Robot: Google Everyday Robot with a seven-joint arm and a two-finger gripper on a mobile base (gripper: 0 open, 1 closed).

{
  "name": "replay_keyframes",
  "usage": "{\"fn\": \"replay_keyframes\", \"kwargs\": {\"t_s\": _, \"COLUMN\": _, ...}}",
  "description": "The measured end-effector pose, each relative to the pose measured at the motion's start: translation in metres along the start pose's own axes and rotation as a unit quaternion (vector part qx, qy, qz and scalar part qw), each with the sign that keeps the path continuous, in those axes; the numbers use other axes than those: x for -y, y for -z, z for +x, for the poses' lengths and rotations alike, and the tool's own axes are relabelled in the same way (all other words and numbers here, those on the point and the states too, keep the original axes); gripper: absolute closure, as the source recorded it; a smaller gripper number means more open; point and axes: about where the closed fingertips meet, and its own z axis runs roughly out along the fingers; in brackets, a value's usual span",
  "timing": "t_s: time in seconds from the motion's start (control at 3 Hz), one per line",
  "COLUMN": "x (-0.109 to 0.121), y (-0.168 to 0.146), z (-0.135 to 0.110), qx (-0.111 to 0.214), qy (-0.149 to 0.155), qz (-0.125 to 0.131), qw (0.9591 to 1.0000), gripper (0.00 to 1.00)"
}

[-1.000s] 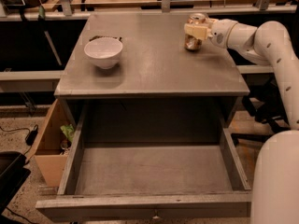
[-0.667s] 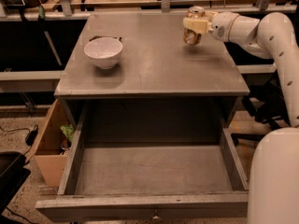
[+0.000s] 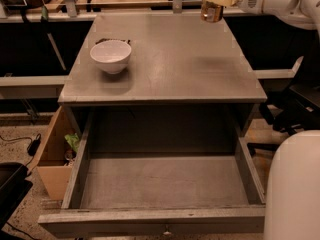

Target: Pick orange can

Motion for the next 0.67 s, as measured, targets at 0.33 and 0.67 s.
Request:
{"fn": "replay_keyframes", "kwargs": {"t_s": 0.33, "x": -0.019, "y": 0.0172, "z": -0.0421, "qx": -0.006, "qy": 0.028, "qz": -0.004, "qw": 0.9996, "gripper": 1.0}}
{"fn": "replay_keyframes", "kwargs": {"t_s": 0.67, "x": -0.0234, "y": 0.0182, "z": -0.0507, "qx": -0.005, "qy": 0.033, "qz": -0.006, "qw": 0.9994, "gripper": 1.0}}
